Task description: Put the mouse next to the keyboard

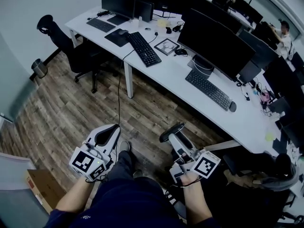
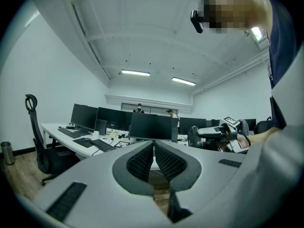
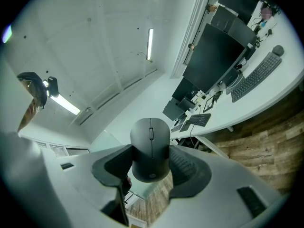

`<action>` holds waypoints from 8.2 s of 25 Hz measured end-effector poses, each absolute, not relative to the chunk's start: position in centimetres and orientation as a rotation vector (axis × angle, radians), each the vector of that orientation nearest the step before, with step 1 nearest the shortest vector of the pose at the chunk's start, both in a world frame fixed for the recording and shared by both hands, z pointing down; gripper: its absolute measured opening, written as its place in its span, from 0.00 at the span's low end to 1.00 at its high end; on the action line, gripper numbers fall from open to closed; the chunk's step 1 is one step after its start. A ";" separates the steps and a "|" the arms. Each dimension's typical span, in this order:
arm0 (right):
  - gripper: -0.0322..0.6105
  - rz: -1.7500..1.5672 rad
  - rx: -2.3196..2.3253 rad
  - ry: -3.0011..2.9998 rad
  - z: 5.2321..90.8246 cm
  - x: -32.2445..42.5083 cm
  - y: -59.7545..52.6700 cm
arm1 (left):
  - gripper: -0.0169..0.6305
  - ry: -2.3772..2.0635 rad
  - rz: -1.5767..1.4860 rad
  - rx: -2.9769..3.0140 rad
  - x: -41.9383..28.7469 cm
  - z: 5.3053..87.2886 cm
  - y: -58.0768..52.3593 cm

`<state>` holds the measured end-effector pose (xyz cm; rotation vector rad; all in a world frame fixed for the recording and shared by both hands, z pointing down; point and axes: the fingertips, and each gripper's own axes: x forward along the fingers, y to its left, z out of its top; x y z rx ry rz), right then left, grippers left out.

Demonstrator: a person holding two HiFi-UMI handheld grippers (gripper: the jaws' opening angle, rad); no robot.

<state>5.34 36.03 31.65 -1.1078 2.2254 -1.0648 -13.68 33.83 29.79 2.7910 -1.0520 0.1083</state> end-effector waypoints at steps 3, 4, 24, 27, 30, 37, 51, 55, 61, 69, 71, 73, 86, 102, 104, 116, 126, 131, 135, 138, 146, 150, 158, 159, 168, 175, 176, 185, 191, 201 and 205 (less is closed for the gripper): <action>0.43 -1.069 -1.116 2.228 31.8 5.4 34.8 | 0.09 -1.048 0.101 2.789 -13.6 30.0 32.6; 0.43 -1.071 -1.118 2.228 31.9 5.4 34.4 | 0.09 -1.047 0.100 2.787 -13.6 30.1 32.2; 0.43 -1.121 -1.158 2.214 33.4 2.3 22.6 | 0.09 -0.989 0.100 2.761 -15.9 32.0 19.9; 0.43 -1.138 -1.170 2.193 33.6 1.9 20.9 | 0.09 -0.975 0.096 2.760 -16.2 32.1 18.0; 0.43 -1.143 -1.183 2.188 33.6 1.3 18.9 | 0.09 -0.963 0.098 2.757 -16.8 32.2 16.0; 0.43 -1.137 -1.208 2.191 33.7 -0.1 14.4 | 0.09 -0.929 0.106 2.757 -17.9 32.7 11.2; 0.43 -1.142 -1.252 2.172 34.3 -2.1 6.9 | 0.09 -0.871 0.111 2.770 -19.6 33.5 3.2; 0.43 -1.158 -1.266 2.141 34.7 -2.5 5.5 | 0.09 -0.853 0.113 2.778 -20.0 33.5 1.6; 0.43 -1.159 -1.280 2.119 34.5 -2.5 4.1 | 0.09 -0.834 0.107 2.787 -20.0 33.2 -0.1; 0.43 -1.159 -1.287 2.103 34.7 -2.1 2.9 | 0.09 -0.832 0.107 2.788 -19.7 33.2 -1.6; 0.43 -1.158 -1.279 2.107 34.8 -2.0 2.5 | 0.09 -0.836 0.114 2.787 -19.6 33.3 -1.9; 0.43 -1.151 -1.275 2.119 34.8 -1.8 1.9 | 0.09 -0.842 0.120 2.785 -19.4 33.4 -2.4; 0.43 -1.201 -1.248 2.114 36.4 1.6 -2.9 | 0.09 -0.876 0.146 2.768 -16.1 34.3 -7.0; 0.43 -1.264 -1.192 2.131 37.9 9.1 -9.9 | 0.09 -0.920 0.188 2.730 -8.0 35.5 -13.3; 0.43 -1.277 -1.182 2.131 38.3 10.2 -10.6 | 0.09 -0.928 0.197 2.724 -7.0 35.7 -13.9; 0.43 -1.319 -1.123 2.177 39.9 15.0 -14.8 | 0.09 -0.998 0.244 2.679 -2.3 36.8 -17.1; 0.42 -1.367 -1.148 2.189 42.3 18.0 -17.3 | 0.09 -1.016 0.270 2.652 0.0 37.9 -19.5; 0.42 -1.399 -1.181 2.197 44.3 19.0 -18.0 | 0.09 -1.016 0.289 2.647 0.7 38.8 -20.4; 0.42 -1.423 -1.230 2.250 46.2 19.1 -18.2 | 0.09 -1.020 0.307 2.635 0.8 39.7 -20.9; 0.42 -1.428 -1.270 2.327 47.7 18.7 -18.1 | 0.09 -1.021 0.317 2.622 0.6 40.4 -20.9; 0.42 -1.435 -1.403 2.530 51.3 18.0 -16.7 | 0.09 -1.003 0.340 2.593 -0.1 42.4 -20.5; 0.42 -1.405 -1.485 2.685 53.2 17.5 -16.2 | 0.09 -0.997 0.347 2.582 -0.7 43.3 -20.4; 0.42 -1.352 -1.600 2.985 57.5 16.0 -15.6 | 0.09 -0.991 0.367 2.547 -2.1 45.2 -20.4; 0.42 -1.348 -1.612 3.011 58.0 15.8 -15.6 | 0.09 -0.992 0.368 2.543 -2.3 45.4 -20.4; 0.42 -1.322 -1.688 3.174 60.3 15.1 -15.7 | 0.09 -0.986 0.374 2.520 -3.3 46.5 -20.9; 0.42 -1.220 -1.788 3.363 61.5 15.1 -15.2 | 0.09 -0.980 0.373 2.513 -3.7 47.1 -20.7; 0.42 -1.214 -1.795 3.381 61.7 15.0 -15.1 | 0.09 -0.979 0.373 2.512 -3.8 47.2 -20.6; 0.42 -1.145 -1.851 3.474 62.5 14.8 -14.9 | 0.09 -0.980 0.378 2.505 -4.2 47.4 -20.0; 0.43 -1.041 -1.873 3.568 62.7 14.8 -15.3 | 0.09 -0.977 0.380 2.502 -4.0 47.5 -19.9; 0.42 -0.924 -1.872 3.678 63.4 14.3 -15.7 | 0.09 -0.982 0.389 2.501 -4.0 47.6 -19.7; 0.42 -0.898 -1.858 3.718 63.6 14.1 -15.9 | 0.09 -0.987 0.390 2.497 -4.0 47.6 -19.9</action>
